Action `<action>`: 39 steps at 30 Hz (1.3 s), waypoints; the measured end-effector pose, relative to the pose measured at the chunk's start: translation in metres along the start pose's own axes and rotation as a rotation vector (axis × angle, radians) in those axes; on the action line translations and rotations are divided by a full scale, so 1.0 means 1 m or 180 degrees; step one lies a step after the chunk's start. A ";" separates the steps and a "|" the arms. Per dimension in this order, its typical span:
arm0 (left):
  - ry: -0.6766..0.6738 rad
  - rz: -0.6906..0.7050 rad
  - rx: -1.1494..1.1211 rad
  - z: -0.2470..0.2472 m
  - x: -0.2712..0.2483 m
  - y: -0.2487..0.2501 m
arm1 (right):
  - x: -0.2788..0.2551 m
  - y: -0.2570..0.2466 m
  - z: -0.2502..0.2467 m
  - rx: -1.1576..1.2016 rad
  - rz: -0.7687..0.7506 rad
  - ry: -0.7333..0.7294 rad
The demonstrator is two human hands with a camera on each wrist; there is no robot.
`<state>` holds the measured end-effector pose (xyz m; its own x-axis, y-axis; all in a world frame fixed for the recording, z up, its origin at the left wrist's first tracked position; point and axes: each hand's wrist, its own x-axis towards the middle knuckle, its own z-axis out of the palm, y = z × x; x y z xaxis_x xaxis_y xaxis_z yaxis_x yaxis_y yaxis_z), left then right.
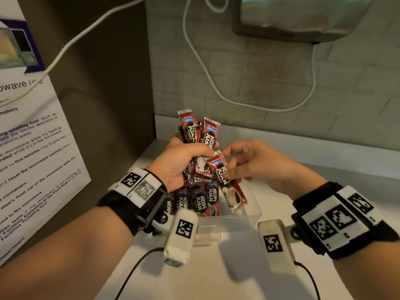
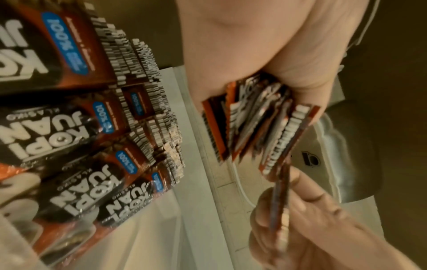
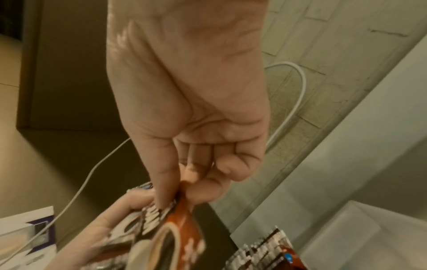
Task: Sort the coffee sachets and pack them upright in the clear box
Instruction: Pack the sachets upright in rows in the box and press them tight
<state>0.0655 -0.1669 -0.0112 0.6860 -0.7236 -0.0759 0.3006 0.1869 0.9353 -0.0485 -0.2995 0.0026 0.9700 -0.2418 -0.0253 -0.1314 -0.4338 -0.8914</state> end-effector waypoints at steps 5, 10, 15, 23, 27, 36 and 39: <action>0.0113 -0.0114 -0.0383 -0.013 -0.001 -0.005 | 0.005 0.021 -0.019 0.0259 0.0270 0.0685; 0.0246 -0.0277 -0.0653 -0.030 -0.007 -0.007 | 0.010 0.058 -0.036 0.0185 0.0389 0.1476; 0.0325 -0.0300 -0.0730 -0.042 -0.011 -0.007 | 0.022 0.085 -0.031 0.0138 0.0388 0.1554; 0.0491 -0.0203 -0.0901 -0.054 -0.014 -0.002 | 0.040 0.109 -0.025 -0.0237 0.0351 0.1598; 0.0498 -0.0172 -0.0885 -0.051 -0.015 -0.002 | 0.041 0.108 -0.023 -0.0257 0.0324 0.1555; 0.0434 -0.0185 -0.0821 -0.040 -0.015 -0.003 | 0.038 0.106 -0.023 -0.0309 0.0344 0.1534; 0.0404 -0.0220 -0.0811 -0.038 -0.015 -0.004 | 0.038 0.105 -0.023 -0.0326 0.0361 0.1525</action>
<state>0.0791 -0.1321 -0.0267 0.7308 -0.6544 -0.1941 0.4952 0.3125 0.8107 -0.0301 -0.3739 -0.0820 0.7487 -0.6533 0.1125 -0.2733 -0.4588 -0.8455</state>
